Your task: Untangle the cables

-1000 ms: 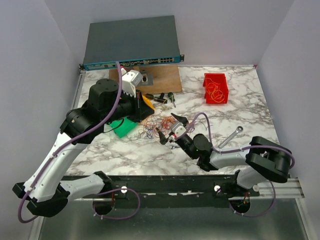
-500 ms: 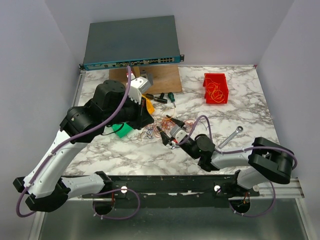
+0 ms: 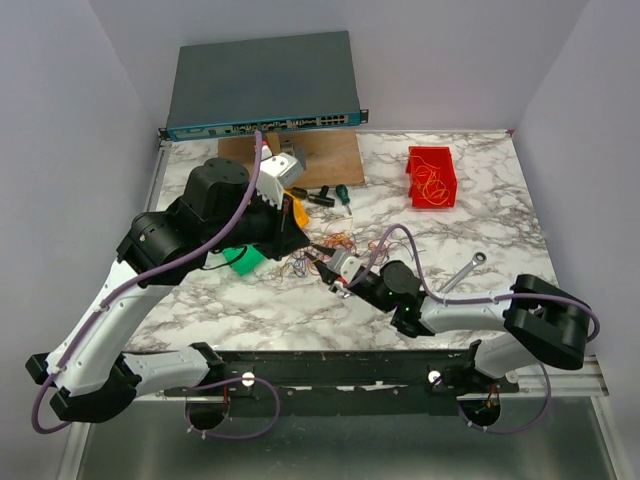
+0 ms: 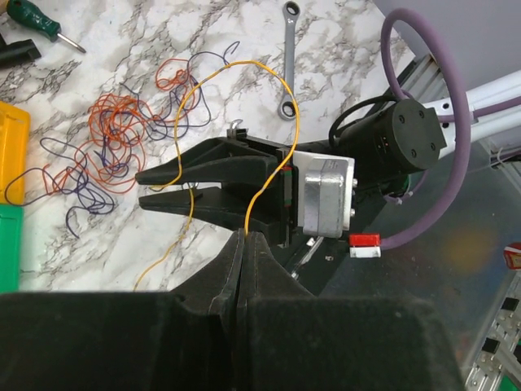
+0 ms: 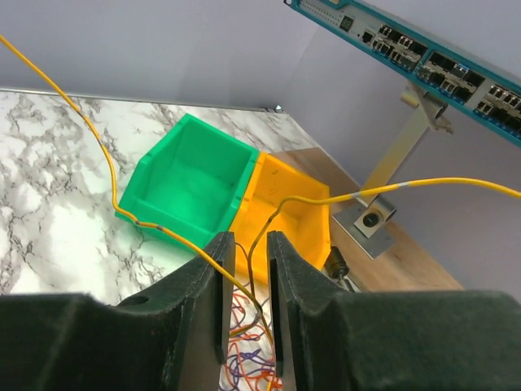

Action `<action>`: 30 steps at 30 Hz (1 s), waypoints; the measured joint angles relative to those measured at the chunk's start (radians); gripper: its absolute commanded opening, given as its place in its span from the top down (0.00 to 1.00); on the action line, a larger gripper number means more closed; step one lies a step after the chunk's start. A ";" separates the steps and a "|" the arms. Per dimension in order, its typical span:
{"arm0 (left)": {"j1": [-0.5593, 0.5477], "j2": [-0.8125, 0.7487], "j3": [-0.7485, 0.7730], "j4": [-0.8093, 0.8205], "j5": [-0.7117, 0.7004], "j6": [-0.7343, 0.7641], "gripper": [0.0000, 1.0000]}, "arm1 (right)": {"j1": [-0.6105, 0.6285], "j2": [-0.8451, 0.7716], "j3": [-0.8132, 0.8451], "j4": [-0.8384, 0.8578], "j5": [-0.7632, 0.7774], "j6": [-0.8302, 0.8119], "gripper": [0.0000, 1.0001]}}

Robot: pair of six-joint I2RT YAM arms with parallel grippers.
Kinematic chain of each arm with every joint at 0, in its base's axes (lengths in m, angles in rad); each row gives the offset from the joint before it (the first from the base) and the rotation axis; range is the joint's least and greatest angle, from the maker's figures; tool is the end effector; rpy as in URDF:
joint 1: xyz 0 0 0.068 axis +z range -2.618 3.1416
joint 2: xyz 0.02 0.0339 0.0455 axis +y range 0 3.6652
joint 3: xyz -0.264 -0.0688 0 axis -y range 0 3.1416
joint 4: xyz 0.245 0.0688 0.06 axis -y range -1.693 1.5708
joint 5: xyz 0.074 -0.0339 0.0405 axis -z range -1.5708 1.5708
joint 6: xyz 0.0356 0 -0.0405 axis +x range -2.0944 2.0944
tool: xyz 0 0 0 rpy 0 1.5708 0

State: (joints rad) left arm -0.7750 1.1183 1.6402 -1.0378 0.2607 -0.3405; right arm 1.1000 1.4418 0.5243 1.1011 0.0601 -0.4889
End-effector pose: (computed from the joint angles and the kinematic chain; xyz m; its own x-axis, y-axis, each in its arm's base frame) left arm 0.1231 -0.1334 0.4716 -0.6115 0.1472 -0.7774 0.6705 0.6181 -0.4103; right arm 0.1336 0.2577 0.2372 0.4783 -0.0937 -0.8732 -0.7228 0.5226 -0.4521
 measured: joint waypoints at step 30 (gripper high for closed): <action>0.044 0.358 -0.039 0.295 -0.038 -0.060 1.00 | -0.426 -0.386 0.188 -0.777 0.000 0.666 0.99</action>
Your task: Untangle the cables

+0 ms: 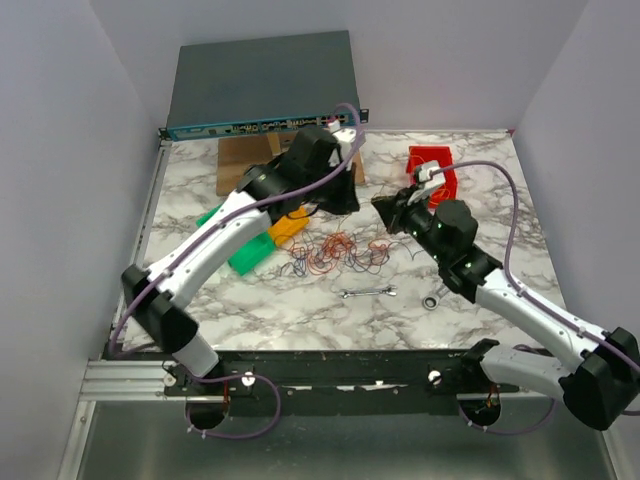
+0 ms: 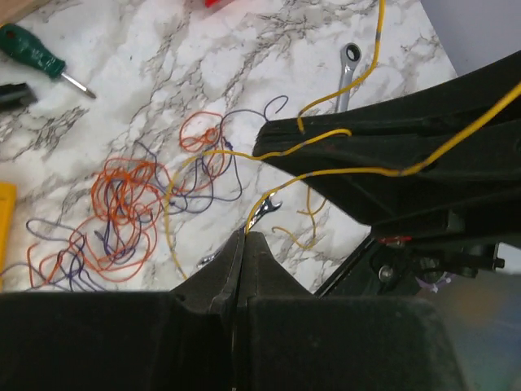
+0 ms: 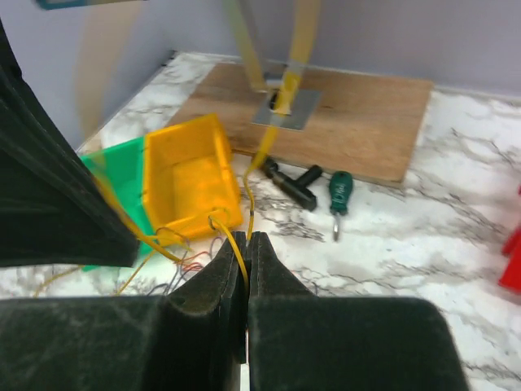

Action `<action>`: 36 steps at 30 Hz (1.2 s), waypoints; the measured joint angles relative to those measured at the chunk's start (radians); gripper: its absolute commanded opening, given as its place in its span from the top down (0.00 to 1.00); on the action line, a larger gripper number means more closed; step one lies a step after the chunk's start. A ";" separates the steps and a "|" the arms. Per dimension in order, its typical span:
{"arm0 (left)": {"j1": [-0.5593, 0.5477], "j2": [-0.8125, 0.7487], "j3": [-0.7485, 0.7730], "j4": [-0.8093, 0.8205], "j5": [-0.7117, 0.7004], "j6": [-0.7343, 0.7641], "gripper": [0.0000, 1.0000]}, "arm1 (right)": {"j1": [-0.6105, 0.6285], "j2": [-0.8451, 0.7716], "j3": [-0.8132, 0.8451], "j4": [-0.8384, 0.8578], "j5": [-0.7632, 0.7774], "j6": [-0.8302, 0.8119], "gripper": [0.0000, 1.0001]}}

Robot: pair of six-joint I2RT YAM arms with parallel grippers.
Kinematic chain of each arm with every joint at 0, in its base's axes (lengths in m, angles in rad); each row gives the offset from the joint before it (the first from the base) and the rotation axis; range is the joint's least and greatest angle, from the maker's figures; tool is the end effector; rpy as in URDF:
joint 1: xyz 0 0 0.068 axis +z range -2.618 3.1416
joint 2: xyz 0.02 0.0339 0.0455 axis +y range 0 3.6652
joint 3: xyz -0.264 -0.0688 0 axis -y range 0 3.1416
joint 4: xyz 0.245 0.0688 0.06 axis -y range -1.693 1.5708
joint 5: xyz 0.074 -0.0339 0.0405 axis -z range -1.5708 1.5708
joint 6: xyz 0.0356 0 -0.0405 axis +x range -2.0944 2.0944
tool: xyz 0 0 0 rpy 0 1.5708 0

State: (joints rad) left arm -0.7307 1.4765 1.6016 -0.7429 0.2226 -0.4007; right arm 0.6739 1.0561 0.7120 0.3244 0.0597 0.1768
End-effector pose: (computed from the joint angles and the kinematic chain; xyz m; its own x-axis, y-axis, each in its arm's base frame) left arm 0.2326 -0.2190 0.4035 -0.7034 0.1195 -0.7007 0.5545 0.7090 -0.4357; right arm 0.1970 0.1546 0.3150 -0.1165 0.1316 -0.9844 -0.5646 0.8067 0.1747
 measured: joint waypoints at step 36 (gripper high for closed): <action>-0.073 1.130 0.814 0.848 -0.211 -0.111 0.56 | -0.624 0.732 0.536 -0.207 0.042 0.145 0.99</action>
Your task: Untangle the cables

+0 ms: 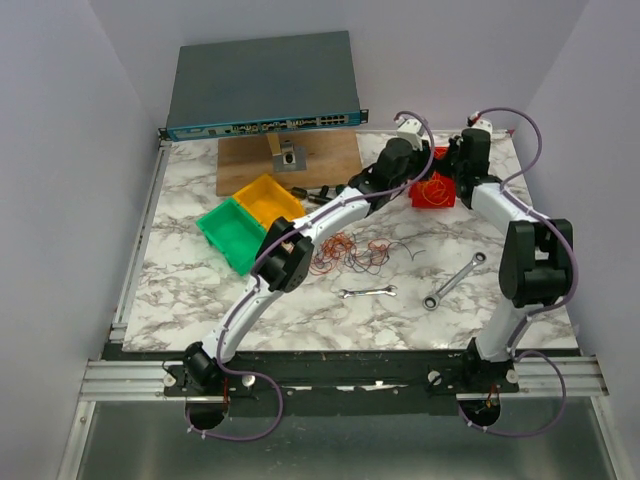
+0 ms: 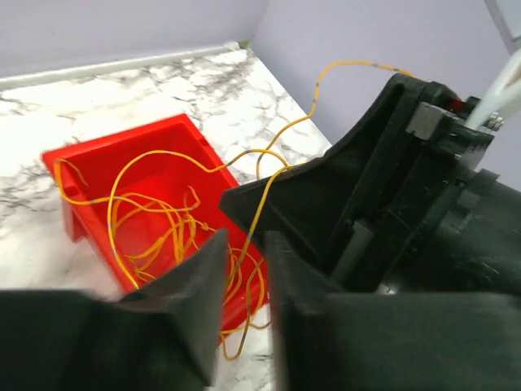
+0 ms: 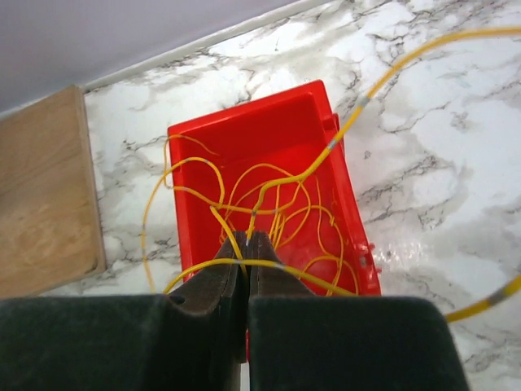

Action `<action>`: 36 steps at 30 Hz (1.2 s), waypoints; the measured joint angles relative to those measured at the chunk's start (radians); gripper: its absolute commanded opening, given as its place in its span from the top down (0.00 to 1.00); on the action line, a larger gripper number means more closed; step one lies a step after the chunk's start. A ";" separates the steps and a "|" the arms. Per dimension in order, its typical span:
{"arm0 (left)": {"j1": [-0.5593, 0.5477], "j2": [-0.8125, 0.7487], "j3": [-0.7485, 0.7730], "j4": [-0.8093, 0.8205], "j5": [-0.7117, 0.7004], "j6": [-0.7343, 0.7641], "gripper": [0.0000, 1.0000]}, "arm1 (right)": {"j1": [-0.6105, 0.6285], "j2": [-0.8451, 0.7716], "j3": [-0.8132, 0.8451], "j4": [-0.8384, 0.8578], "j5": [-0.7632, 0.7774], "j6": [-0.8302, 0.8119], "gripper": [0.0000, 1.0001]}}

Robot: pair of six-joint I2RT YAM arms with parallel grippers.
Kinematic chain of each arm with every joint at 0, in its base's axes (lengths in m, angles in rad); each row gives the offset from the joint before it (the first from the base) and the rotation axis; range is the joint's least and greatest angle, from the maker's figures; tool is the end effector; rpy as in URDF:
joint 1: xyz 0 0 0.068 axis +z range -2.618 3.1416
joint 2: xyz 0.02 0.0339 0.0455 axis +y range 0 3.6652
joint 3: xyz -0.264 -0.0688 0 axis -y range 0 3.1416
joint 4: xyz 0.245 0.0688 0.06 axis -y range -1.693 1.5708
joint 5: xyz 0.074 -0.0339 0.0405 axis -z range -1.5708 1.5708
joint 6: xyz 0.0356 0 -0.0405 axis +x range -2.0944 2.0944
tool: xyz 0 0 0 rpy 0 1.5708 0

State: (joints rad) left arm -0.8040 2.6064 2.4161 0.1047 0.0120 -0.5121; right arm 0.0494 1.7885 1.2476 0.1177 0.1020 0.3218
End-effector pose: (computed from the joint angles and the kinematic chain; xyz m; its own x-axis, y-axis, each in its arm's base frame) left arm 0.4217 -0.4383 0.2513 -0.4086 -0.2821 -0.8680 0.6059 0.6274 -0.4891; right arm 0.4174 0.0170 0.2516 -0.3753 0.2965 -0.8782 0.1711 0.9533 0.2487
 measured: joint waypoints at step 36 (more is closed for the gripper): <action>0.018 -1.025 -0.918 -0.019 0.054 0.011 0.28 | 0.052 0.129 -0.055 -0.264 0.013 0.016 0.99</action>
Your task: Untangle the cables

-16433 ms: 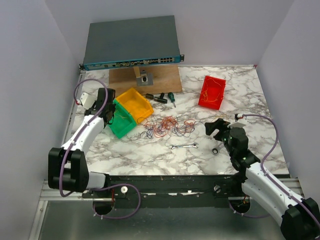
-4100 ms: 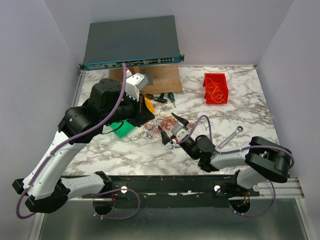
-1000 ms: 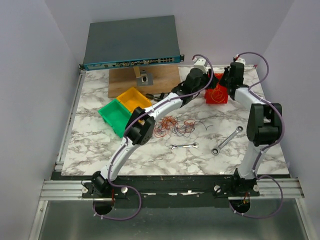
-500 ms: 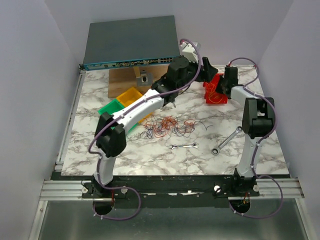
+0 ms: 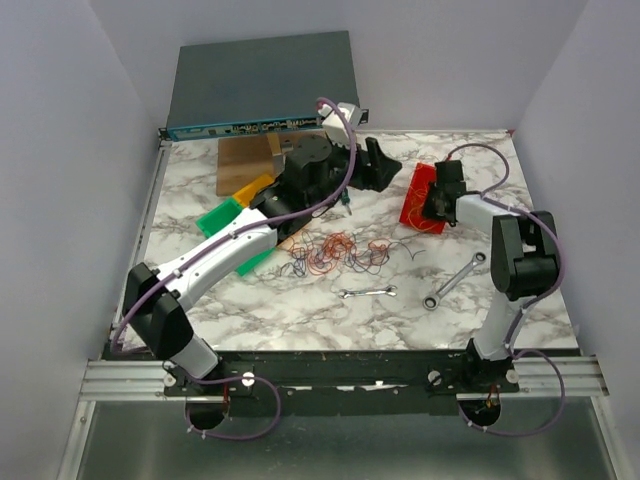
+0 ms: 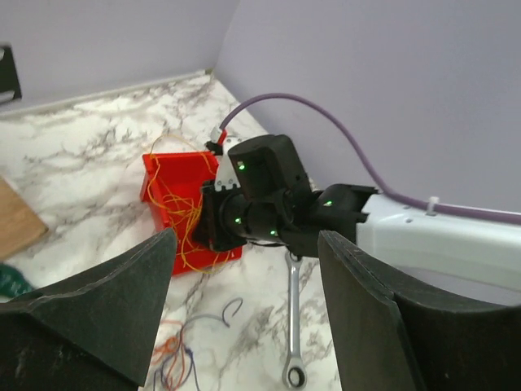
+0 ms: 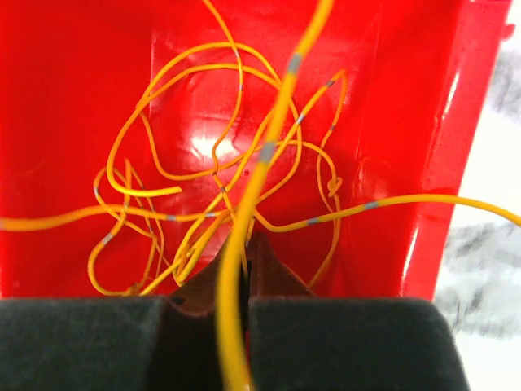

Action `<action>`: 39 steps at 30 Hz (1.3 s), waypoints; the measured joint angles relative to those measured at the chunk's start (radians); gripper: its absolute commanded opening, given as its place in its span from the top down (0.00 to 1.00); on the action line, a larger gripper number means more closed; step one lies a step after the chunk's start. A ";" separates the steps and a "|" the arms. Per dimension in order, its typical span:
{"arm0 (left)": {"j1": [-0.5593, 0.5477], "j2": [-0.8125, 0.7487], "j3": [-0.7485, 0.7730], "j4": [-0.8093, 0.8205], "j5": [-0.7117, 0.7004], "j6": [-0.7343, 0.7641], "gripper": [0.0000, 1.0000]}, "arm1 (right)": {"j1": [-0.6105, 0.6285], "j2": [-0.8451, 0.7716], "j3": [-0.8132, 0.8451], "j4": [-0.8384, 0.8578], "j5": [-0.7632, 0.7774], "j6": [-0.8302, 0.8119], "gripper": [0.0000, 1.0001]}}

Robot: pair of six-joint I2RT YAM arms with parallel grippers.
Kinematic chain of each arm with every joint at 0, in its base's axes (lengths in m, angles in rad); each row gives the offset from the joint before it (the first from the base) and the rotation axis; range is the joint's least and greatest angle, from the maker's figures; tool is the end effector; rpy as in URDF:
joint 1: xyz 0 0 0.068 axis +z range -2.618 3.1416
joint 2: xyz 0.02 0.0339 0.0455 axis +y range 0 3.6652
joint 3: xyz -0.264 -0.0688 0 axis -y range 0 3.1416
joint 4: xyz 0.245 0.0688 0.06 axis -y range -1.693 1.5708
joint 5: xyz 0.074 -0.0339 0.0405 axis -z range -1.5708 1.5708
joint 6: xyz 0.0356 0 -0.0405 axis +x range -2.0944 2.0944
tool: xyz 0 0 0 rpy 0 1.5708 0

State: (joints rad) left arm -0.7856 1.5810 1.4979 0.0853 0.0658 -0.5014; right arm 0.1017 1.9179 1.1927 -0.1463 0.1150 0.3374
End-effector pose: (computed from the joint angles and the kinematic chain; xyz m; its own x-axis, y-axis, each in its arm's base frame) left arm 0.2679 -0.2714 0.4172 -0.3602 -0.3181 -0.8770 0.6604 0.5771 -0.4805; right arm 0.4017 0.0369 0.1605 -0.7275 0.2563 -0.6365 0.2262 0.9653 0.1302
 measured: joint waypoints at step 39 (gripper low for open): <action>0.000 -0.721 -0.680 -0.077 -0.161 -0.050 0.28 | 0.110 -0.089 0.117 -0.179 0.299 0.186 0.48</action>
State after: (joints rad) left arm -0.7856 0.8604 0.8181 0.0086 -0.0948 -0.5510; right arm 0.2119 1.8286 1.3094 -0.3248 0.4141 0.5232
